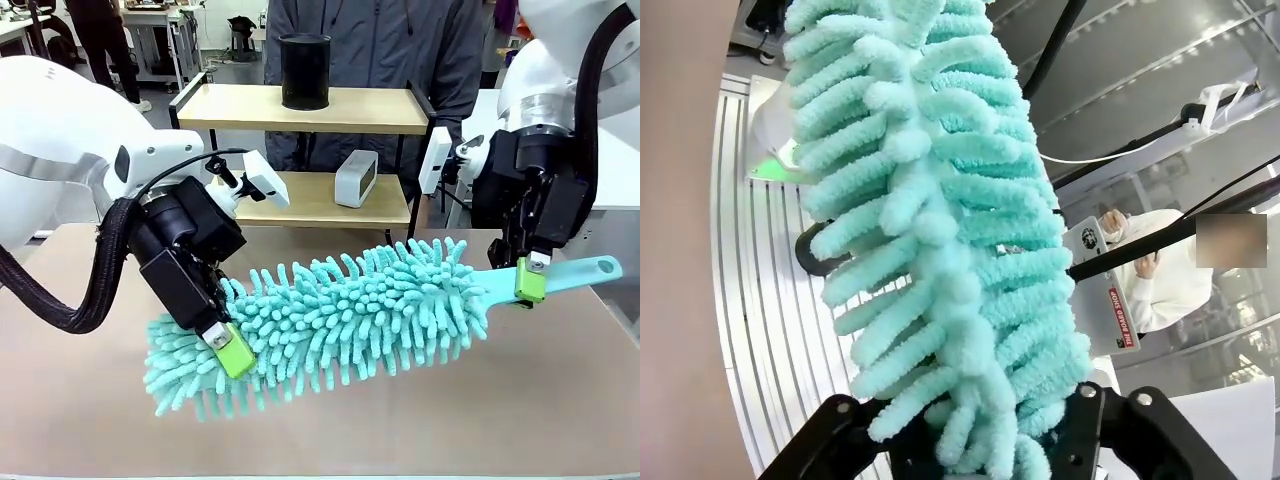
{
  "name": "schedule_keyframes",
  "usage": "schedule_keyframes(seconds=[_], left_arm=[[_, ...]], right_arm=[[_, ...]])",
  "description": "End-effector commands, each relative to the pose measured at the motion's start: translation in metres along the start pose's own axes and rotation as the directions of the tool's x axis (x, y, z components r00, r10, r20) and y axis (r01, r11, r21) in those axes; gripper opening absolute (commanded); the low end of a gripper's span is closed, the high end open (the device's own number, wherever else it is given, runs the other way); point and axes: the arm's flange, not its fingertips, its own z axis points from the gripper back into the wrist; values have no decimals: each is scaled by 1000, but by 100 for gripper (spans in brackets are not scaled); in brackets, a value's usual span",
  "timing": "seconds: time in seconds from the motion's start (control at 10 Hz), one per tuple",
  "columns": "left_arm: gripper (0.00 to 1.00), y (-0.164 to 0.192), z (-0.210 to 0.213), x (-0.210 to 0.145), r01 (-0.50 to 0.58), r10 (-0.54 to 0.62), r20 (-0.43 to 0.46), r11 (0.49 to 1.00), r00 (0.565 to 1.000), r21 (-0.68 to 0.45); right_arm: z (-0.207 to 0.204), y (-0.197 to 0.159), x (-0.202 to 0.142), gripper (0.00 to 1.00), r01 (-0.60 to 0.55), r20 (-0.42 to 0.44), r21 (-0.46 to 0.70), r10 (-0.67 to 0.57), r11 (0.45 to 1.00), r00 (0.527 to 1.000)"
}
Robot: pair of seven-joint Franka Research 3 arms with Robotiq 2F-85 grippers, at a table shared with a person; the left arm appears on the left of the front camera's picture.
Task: Clean the shelf.
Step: Hand the Duster back to the human.
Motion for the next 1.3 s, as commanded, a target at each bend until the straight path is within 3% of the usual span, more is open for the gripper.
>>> schedule_keyframes(seconds=[0.0,0.7,0.8,0.9,1.0,1.1,1.2], left_arm=[[0,-3,-3,3,-7,8,-24,1000,1000,11],[0,-4,-3,3,0,1,-25,1000,1000,17],[0,-4,-4,3,1,0,-27,1000,1000,15],[0,-4,-4,3,-1,2,-29,1000,1000,15],[0,-4,-3,2,-2,3,-27,1000,1000,17],[0,-10,9,-2,10,-10,4,1000,1000,29],[0,-10,9,-2,10,-10,4,1000,1000,29]], right_arm=[[3,0,-2,12,-38,3,-2,38,999,999],[6,1,-12,12,-36,22,-8,36,999,999],[7,3,-16,27,-48,31,1,48,999,998],[6,3,-19,70,-56,32,-1,56,998,998],[7,6,-24,84,-63,44,-6,63,998,997],[16,15,-53,100,-89,104,-22,90,996,990],[16,15,-53,100,-89,104,-22,90,996,990]])
